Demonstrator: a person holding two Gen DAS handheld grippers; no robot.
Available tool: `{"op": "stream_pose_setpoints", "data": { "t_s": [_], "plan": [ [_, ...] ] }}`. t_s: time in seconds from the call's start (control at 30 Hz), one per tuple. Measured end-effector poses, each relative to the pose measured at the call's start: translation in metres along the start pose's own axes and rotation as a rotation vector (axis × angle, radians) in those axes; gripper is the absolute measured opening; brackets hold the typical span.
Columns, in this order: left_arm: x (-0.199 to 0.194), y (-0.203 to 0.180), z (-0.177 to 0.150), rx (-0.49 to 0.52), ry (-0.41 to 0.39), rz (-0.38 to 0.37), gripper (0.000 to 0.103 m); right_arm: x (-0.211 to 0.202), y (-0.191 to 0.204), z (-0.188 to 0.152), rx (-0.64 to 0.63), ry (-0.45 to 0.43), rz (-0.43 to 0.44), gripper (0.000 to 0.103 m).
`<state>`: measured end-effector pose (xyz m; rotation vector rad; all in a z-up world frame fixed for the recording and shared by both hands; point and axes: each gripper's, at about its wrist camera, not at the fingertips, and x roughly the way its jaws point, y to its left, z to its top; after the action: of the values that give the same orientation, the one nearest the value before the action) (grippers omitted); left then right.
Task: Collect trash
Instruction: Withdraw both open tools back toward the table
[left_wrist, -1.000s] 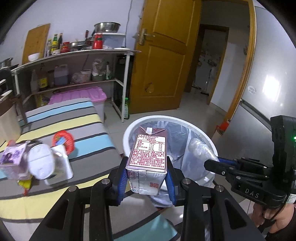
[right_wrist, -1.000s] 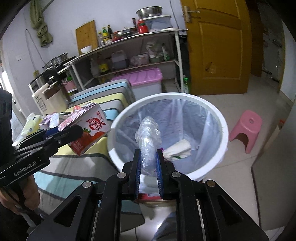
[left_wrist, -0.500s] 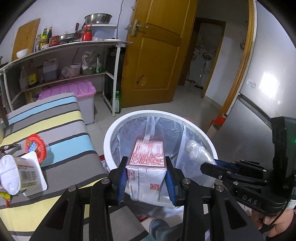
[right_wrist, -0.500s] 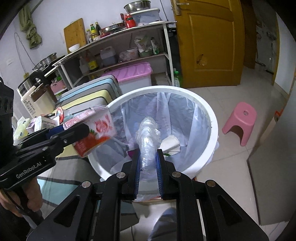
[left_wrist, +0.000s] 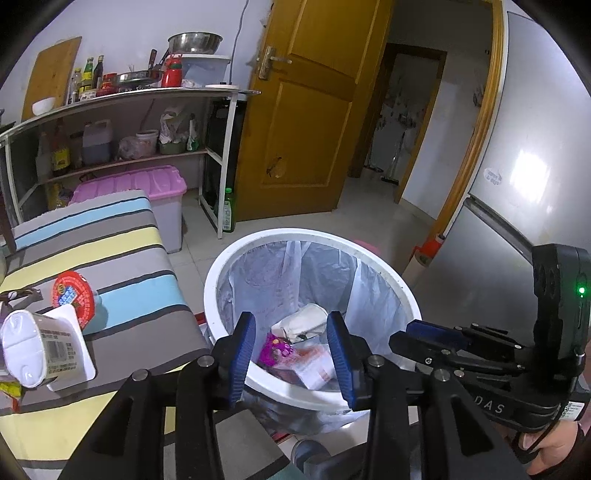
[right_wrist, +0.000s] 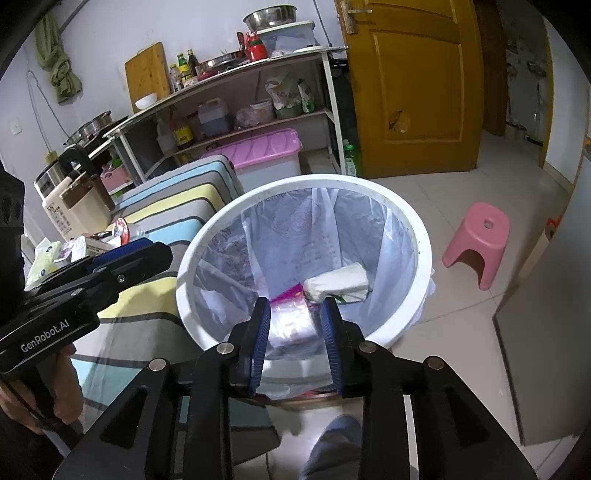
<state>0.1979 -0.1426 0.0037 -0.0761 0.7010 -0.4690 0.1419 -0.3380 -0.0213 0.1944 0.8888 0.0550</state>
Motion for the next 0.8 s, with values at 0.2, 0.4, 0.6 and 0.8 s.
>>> {"op": "stream_pose_setpoints", "data": {
  "t_s": [0.2,0.4,0.6,0.8],
  "plan": [
    [-0.017,0.004,-0.008,-0.003,-0.018,0.018,0.04,-0.012,0.009,-0.005,0.006,-0.032,0.037,0.03],
    [-0.039,0.011,-0.017,-0.005,-0.039,0.057,0.04,-0.018,0.031,-0.014,-0.048,-0.037,0.087,0.03],
    [-0.063,0.023,-0.032,-0.027,-0.058,0.102,0.04,-0.019,0.051,-0.023,-0.079,-0.015,0.139,0.03],
    [-0.088,0.042,-0.049,-0.07,-0.066,0.156,0.04,-0.018,0.071,-0.029,-0.115,-0.005,0.174,0.03]
  ]
}}
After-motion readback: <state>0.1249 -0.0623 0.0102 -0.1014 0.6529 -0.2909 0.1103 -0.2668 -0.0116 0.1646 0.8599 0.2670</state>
